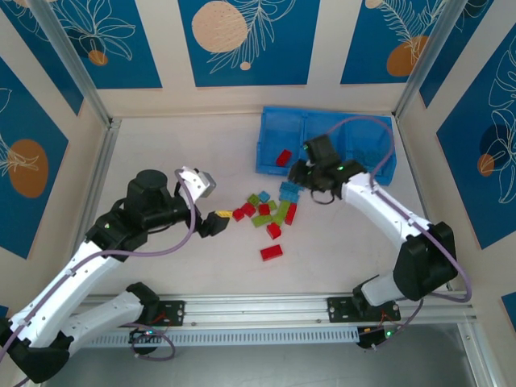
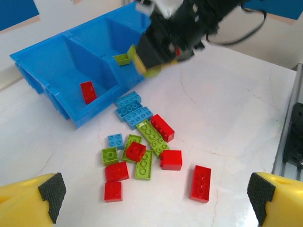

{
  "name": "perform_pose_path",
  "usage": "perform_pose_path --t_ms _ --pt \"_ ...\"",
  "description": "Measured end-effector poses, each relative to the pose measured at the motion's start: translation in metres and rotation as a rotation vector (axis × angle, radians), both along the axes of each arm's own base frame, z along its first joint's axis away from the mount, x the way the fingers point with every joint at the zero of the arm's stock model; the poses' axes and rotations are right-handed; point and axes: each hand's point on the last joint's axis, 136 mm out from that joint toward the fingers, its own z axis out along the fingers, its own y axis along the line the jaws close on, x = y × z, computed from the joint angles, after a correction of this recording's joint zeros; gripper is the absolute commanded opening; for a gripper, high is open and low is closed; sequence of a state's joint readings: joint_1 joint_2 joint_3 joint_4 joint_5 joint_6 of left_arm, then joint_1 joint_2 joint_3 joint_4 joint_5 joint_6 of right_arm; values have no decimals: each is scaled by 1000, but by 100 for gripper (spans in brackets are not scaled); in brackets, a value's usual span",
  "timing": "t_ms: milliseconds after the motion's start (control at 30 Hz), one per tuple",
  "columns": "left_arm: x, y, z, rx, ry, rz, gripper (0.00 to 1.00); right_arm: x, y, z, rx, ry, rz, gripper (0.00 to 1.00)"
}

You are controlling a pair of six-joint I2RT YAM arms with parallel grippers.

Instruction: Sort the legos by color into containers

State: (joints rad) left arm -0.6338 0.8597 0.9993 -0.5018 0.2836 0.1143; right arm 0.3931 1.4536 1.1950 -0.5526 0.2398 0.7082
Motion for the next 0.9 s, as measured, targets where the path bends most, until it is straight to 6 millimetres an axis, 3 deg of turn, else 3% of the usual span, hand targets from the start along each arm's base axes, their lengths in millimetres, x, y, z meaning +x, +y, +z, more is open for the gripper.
perform_pose_path --t_ms 100,200,267,367,467,600,700,800,900 --pt "10 5 -6 32 -1 55 100 44 -41 10 -7 -32 -66 23" --pt "19 9 -16 71 15 98 100 87 -62 12 -13 -46 -79 29" --pt "23 10 -21 88 22 113 100 111 -70 6 -15 -42 -82 39" --pt "26 12 -23 100 20 132 100 127 -73 -5 -20 -15 -65 58" --pt "28 14 -24 110 17 150 100 132 -70 -4 -26 -3 -36 61" --pt "33 16 -28 123 27 173 100 124 -63 13 -13 -18 -12 62" --pt "36 15 -34 113 73 204 100 101 -56 37 5 -56 14 64" --pt "44 12 -39 64 176 276 100 54 -36 72 31 -121 81 68" --pt "58 10 -54 28 321 395 100 -6 4 104 69 -204 224 72"
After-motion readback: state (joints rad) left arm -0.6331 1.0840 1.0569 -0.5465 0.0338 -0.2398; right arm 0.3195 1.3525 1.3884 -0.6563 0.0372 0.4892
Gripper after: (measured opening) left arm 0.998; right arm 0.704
